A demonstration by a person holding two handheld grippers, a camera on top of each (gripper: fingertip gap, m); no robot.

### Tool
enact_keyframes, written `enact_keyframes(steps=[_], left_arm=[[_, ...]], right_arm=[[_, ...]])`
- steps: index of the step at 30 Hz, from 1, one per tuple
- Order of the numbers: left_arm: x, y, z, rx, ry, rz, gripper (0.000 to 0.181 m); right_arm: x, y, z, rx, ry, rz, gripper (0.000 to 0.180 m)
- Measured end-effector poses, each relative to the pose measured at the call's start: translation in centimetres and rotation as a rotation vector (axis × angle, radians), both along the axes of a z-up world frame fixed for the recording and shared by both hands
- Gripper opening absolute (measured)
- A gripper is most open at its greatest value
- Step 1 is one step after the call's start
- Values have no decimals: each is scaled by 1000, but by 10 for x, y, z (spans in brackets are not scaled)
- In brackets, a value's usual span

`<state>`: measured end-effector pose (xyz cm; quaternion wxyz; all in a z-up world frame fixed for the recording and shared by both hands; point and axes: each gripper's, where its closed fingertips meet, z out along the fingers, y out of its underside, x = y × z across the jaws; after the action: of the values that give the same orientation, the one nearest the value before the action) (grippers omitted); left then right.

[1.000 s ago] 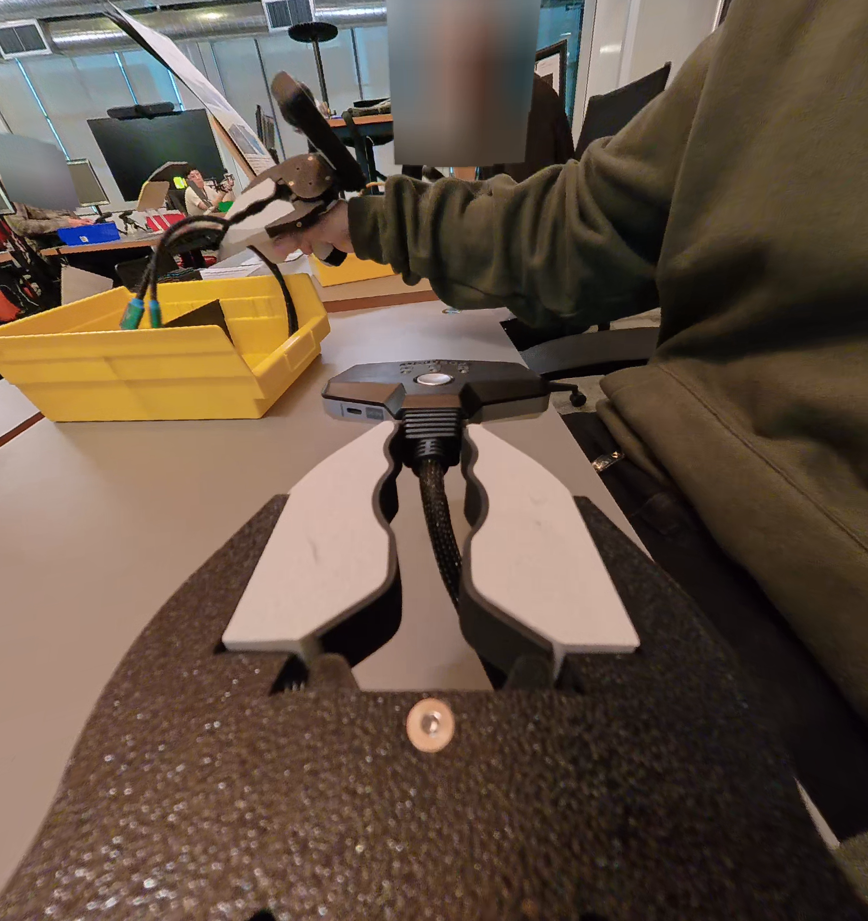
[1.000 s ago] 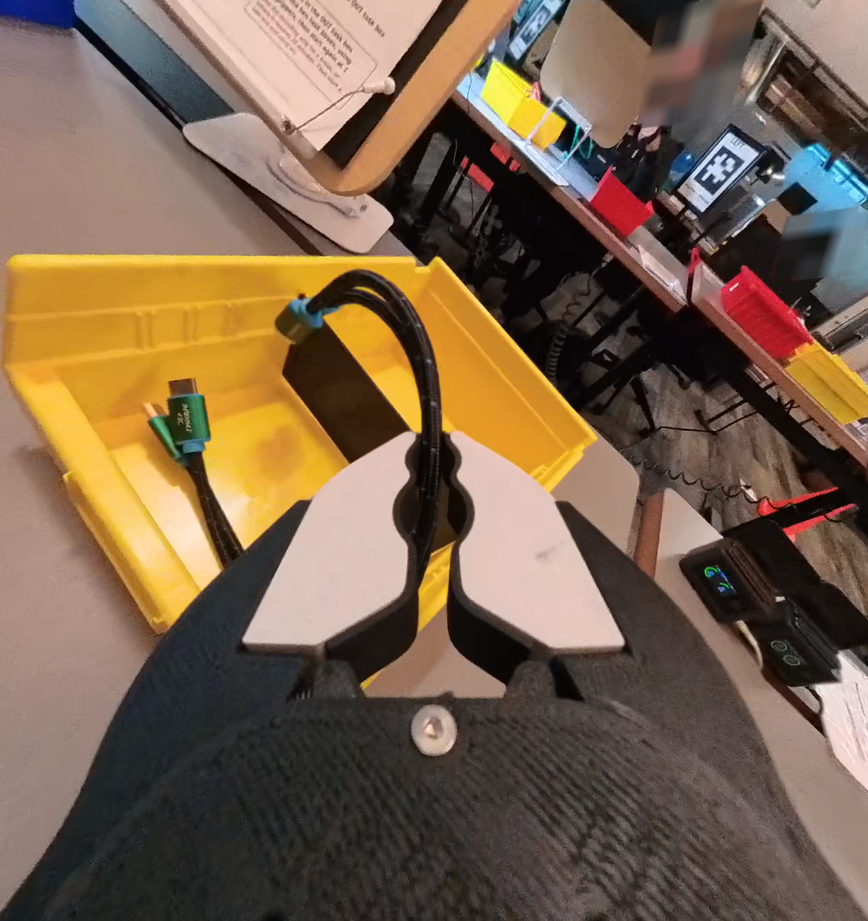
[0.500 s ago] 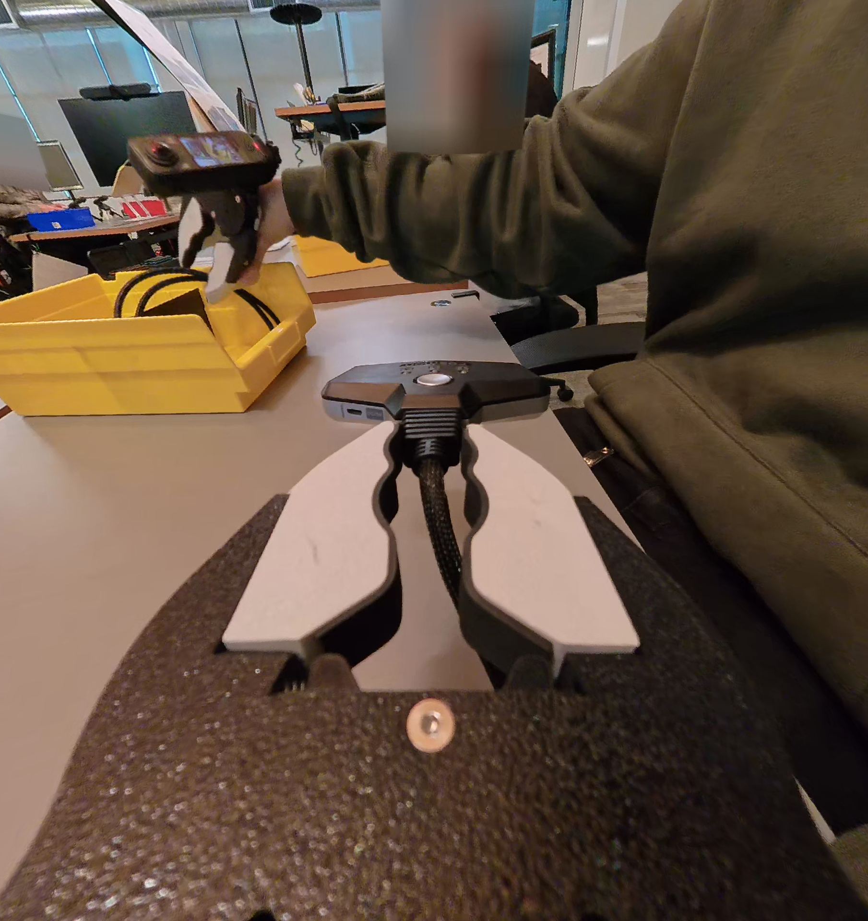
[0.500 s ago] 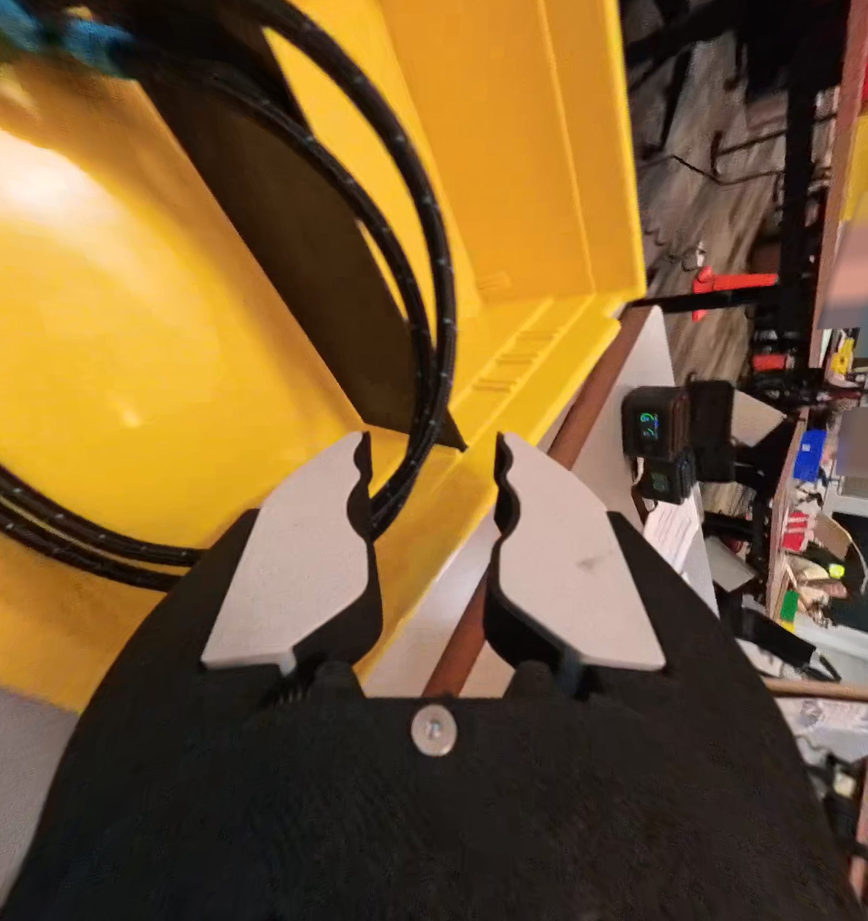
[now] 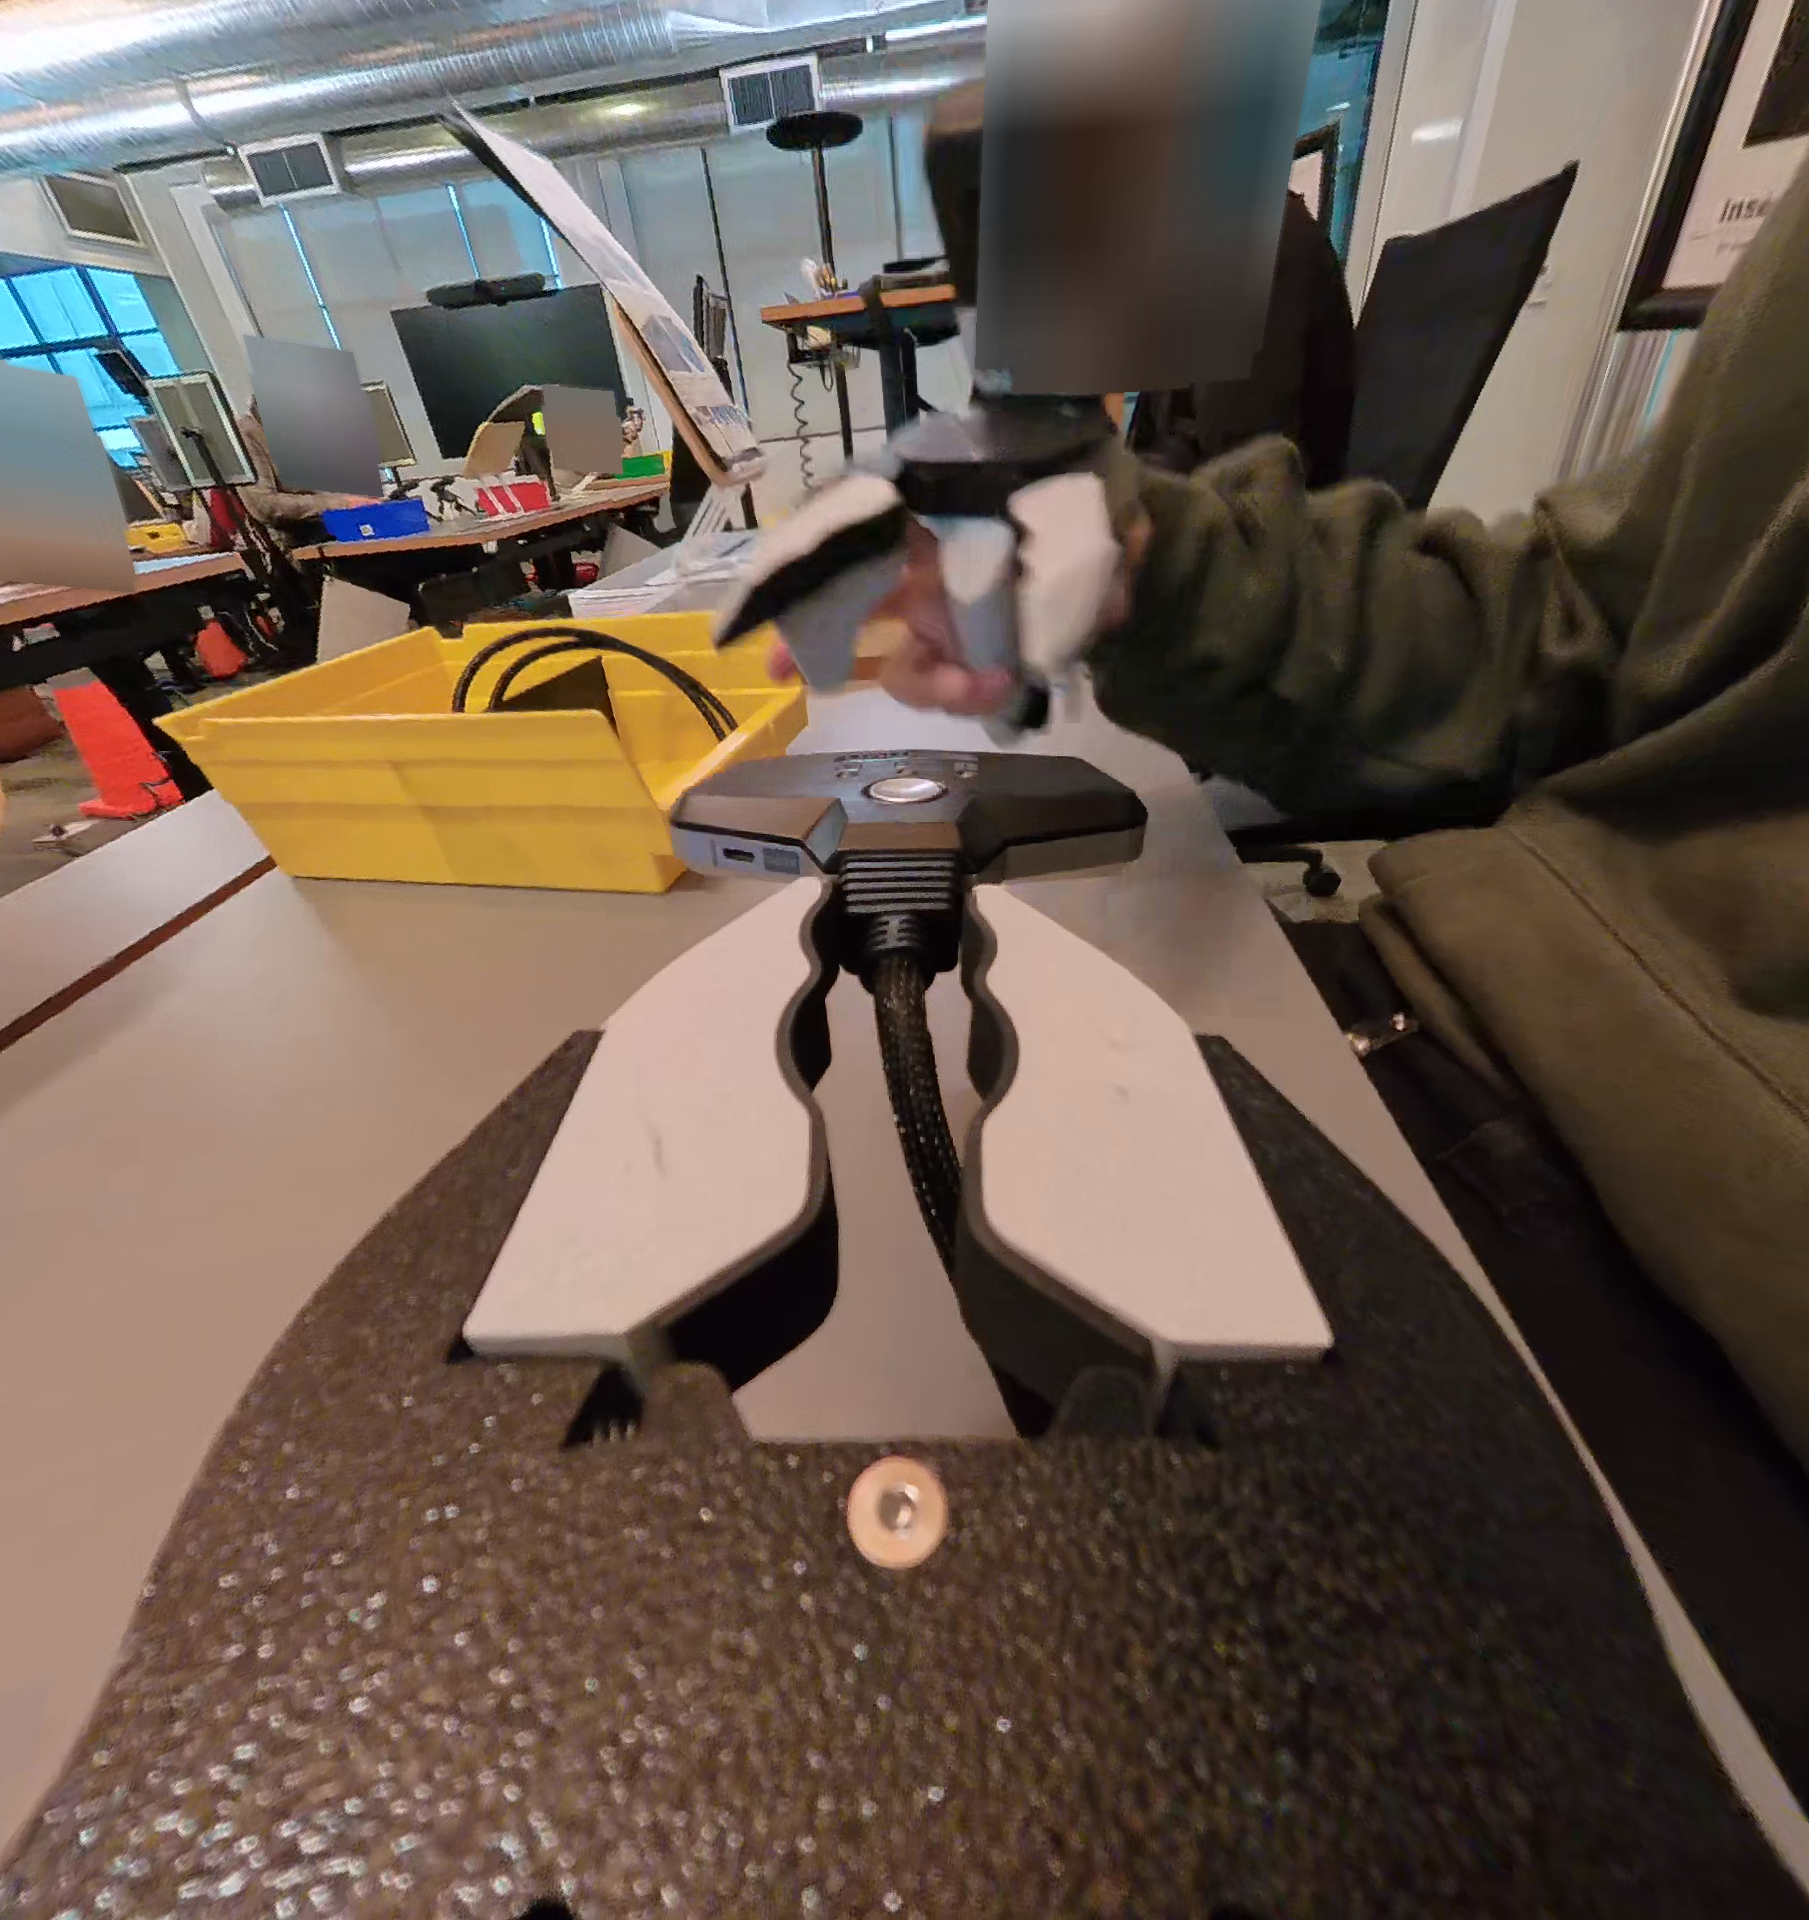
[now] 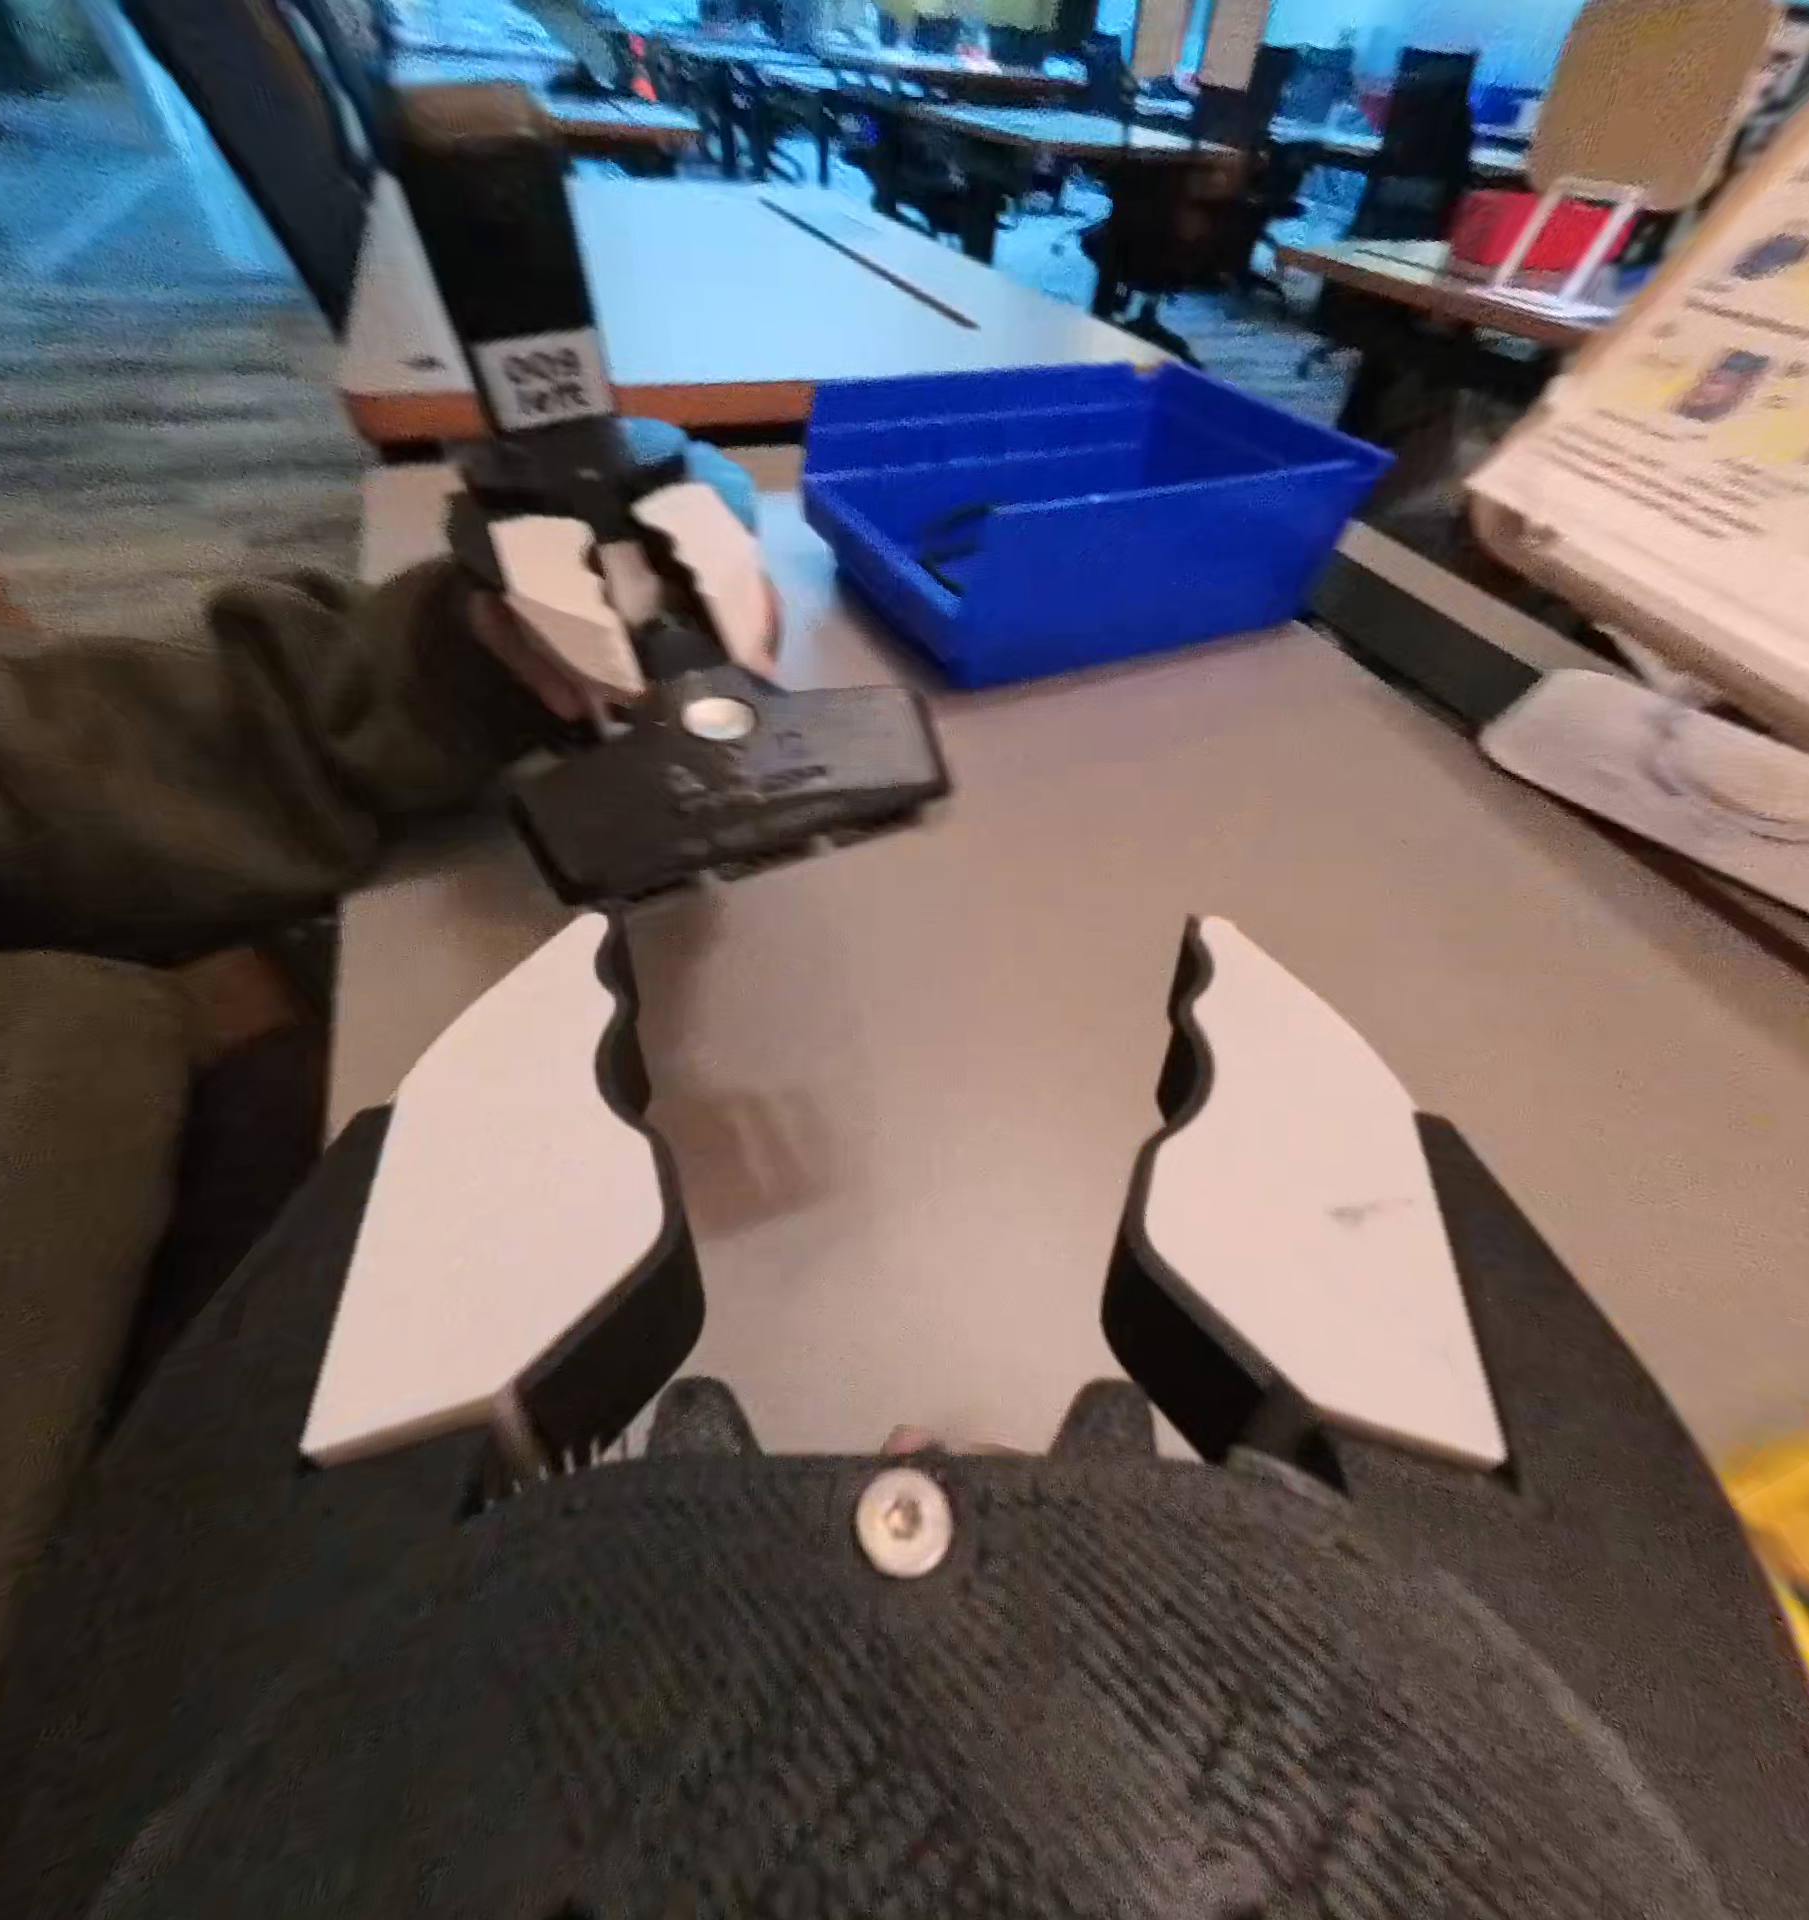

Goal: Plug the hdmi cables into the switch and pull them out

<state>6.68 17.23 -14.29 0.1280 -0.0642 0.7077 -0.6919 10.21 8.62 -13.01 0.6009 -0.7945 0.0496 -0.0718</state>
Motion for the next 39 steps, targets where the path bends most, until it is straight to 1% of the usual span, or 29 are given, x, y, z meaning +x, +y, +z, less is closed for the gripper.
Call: enact_keyframes(steps=[2,3,5,6,7,8,11,12,13,14,16,19,21,23,24,27,29,31,33,35,39], left_arm=[[-4,-3,13,-12,-38,4,21],[-8,-5,20,-7,-78,6,21],[-16,-7,34,18,-168,22,21],[-20,-8,40,37,-205,29,21],[-23,-9,45,56,-240,33,21],[-27,-10,50,77,-274,37,21],[-33,-14,52,154,-329,49,21],[-34,-16,51,174,-337,49,21],[-35,-18,49,188,-344,46,21],[-35,-20,49,197,-350,49,21],[-33,-20,47,226,-358,69,21],[-30,-18,41,282,-328,95,21],[-27,-19,39,283,-261,101,22],[-21,-18,45,239,-193,144,22],[-16,-15,51,208,-170,189,25],[-7,8,76,134,-126,337,47],[-5,28,97,60,-136,442,52],[-7,45,119,-62,-153,508,50],[-12,52,129,-168,-145,482,39],[-10,48,116,-190,-93,398,35],[15,38,67,-107,68,358,35]], right_arm=[[-33,27,3,81,158,72,97],[-40,35,9,141,273,81,94],[-36,41,25,288,535,60,87],[-33,40,31,349,672,67,82],[-31,39,34,389,784,90,67],[-33,38,35,404,856,119,51],[-56,38,41,424,929,236,43],[-66,39,44,430,932,279,39],[-70,42,42,413,925,280,36],[-71,45,38,405,894,264,27],[-68,46,41,450,865,266,26],[-66,47,36,448,870,261,24],[-61,46,36,451,772,239,23],[-52,42,43,467,689,208,23],[-45,37,51,489,672,191,23],[-19,13,80,546,564,135,22],[0,-6,103,572,496,88,23],[24,-26,127,573,415,10,23],[48,-44,155,576,326,-52,22],[66,-60,186,574,263,-80,22],[103,-77,241,512,140,-151,22]])
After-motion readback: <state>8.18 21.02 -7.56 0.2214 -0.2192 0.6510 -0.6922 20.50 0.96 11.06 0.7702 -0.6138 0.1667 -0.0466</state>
